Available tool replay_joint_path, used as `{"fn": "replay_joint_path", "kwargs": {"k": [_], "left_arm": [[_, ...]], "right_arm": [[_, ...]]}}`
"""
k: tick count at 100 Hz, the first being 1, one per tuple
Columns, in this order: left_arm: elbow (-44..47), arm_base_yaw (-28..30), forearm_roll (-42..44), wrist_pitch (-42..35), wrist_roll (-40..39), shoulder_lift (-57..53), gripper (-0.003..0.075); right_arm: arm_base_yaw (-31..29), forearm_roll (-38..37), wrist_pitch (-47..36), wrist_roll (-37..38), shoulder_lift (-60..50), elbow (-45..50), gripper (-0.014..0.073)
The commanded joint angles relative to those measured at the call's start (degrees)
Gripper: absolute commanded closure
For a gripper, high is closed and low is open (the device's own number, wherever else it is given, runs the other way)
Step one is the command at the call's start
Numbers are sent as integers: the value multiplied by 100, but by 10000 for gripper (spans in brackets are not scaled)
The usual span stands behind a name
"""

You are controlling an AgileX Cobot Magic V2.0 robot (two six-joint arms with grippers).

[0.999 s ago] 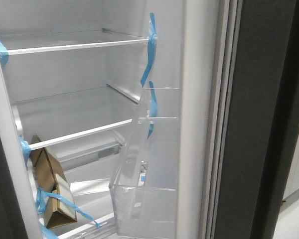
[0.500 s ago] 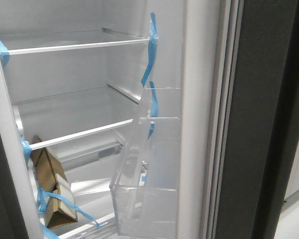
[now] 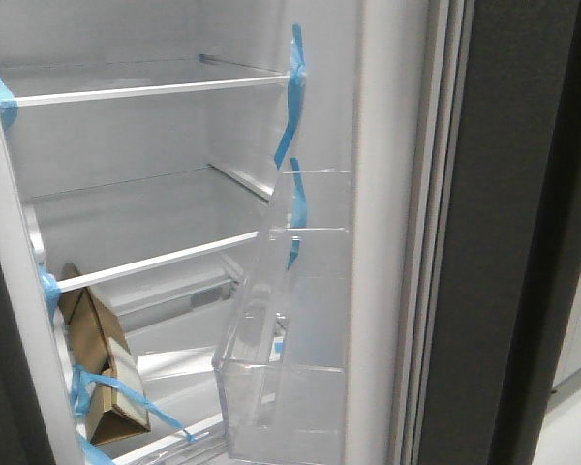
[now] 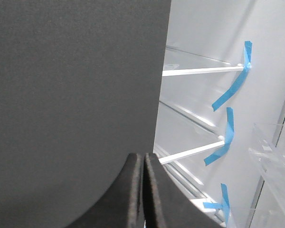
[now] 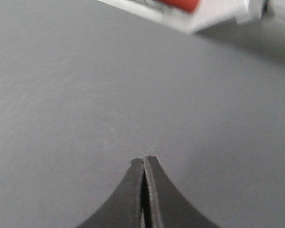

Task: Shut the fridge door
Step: 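Swing the grey door shut with both grippers against the fridge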

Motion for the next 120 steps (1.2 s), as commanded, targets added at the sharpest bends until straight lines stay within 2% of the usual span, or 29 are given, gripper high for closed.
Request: {"fn": "replay_joint_path", "kwargs": {"k": [1,14,51,61,90,110,120], "left_arm": [[231,-11,-36,-475,-11,-119,740],[231,-11,-36,-475,-11,-119,740],[231,-11,-36,-475,-11,-119,740],[231,-11,-36,-475,-11,-119,740],[231,-11,-36,-475,-11,-119,740],[231,-11,-36,-475,-11,-119,740],[231,-11,-36,-475,-11,-119,740]], "right_arm": [[3,769,0,-110,267,-195,665],[3,1487,431,-164,543,-247,665],[3,1516,1570,-677,1336,-1251,665],[163,1516,1702,-838,1557,-1533,665],[1259,1307,911,-1248,2391,-2455,665],[2262,336,22,-1261,3194,-3318,665],[2577,-198,-276,-1261,3599,-3778,665]]}}
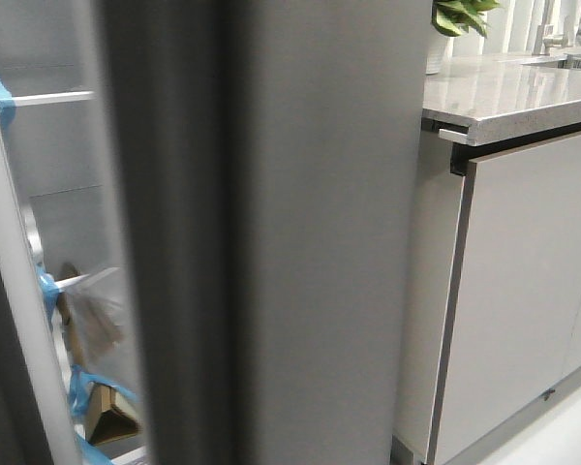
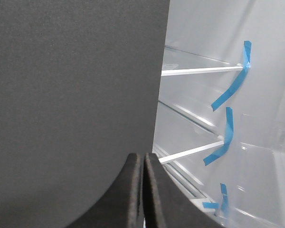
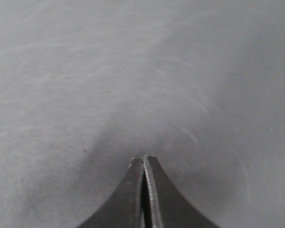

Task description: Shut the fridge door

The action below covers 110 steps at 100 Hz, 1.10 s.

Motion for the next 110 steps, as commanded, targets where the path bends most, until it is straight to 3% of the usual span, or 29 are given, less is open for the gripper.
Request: {"fn": "replay_joint_path", "kwargs": {"k": [1,31,70,93,110], "left_arm": [[231,-11,-36,-475,-11,-119,740],[231,-11,-36,-475,-11,-119,740],[231,-11,-36,-475,-11,-119,740],[231,-11,-36,-475,-11,-119,740],[231,-11,-36,-475,-11,-119,740]], "right_arm": [[266,-443,-506,-98,224,-544,665],[713,-1587,-936,-98,1663,-2216,665],[762,-1770,-906,-98,3327,-4244,665],[762,-1786,-669,-98,3684,-4668,665],[706,-2264,-281,82,3554,-4658,665]]}}
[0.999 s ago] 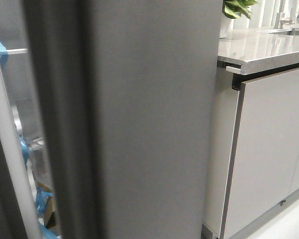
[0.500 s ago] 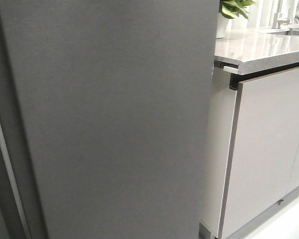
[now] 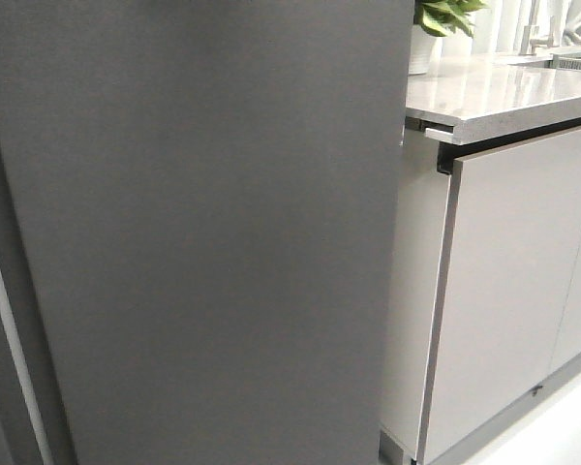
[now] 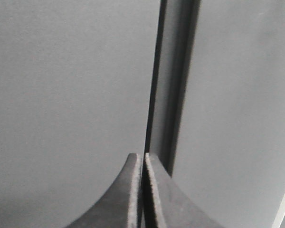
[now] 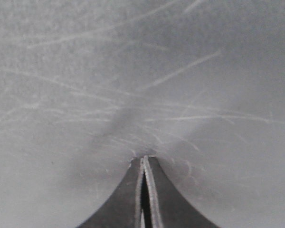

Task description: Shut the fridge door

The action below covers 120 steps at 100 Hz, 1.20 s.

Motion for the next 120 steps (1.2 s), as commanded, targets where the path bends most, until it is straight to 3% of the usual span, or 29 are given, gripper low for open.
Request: {"fn": "replay_joint_path", "kwargs": {"k": [1,42,57,88,120], "left_arm": [[231,-11,-36,-475,-11,-119,740],[231,-11,-36,-475,-11,-119,740],[231,-11,-36,-475,-11,-119,740],[231,-11,-36,-475,-11,-119,740],[231,-11,-36,-475,-11,-119,740]], "right_arm": [[-99,-349,-272,103,-293,-181,665],[-1016,-1663,1585,270,-1652,-135,665],[-1422,-2165,1751,270,-2478,221,665],[-1884,-3415,1155,308,-4698,2543,665],[-2030,-3872,-411,312,-7118,5982,665]]}}
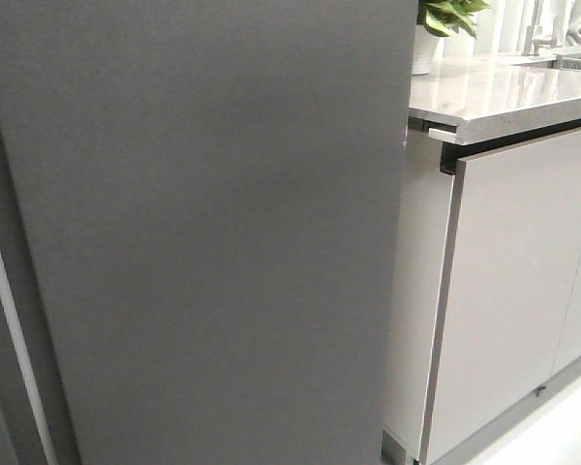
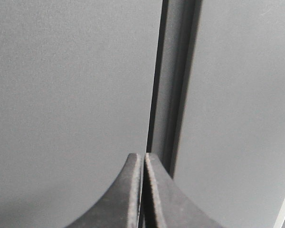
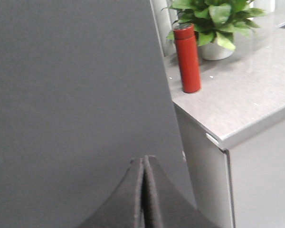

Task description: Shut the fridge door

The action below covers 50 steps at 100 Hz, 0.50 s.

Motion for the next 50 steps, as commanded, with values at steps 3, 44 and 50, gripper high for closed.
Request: {"fn": "replay_joint_path", "kwargs": {"k": [3,44,50], "left_arm": [[231,-11,-36,-475,-11,-119,740],[231,-11,-36,-475,-11,-119,740],[231,-11,-36,-475,-11,-119,740]], "right_arm": [[-51,-237,-983,2,-780,924,665],[-1180,-451,-1458,2,-3217,4227,665],[-1293,-451,-1574,2,-3544,4563,665]]}}
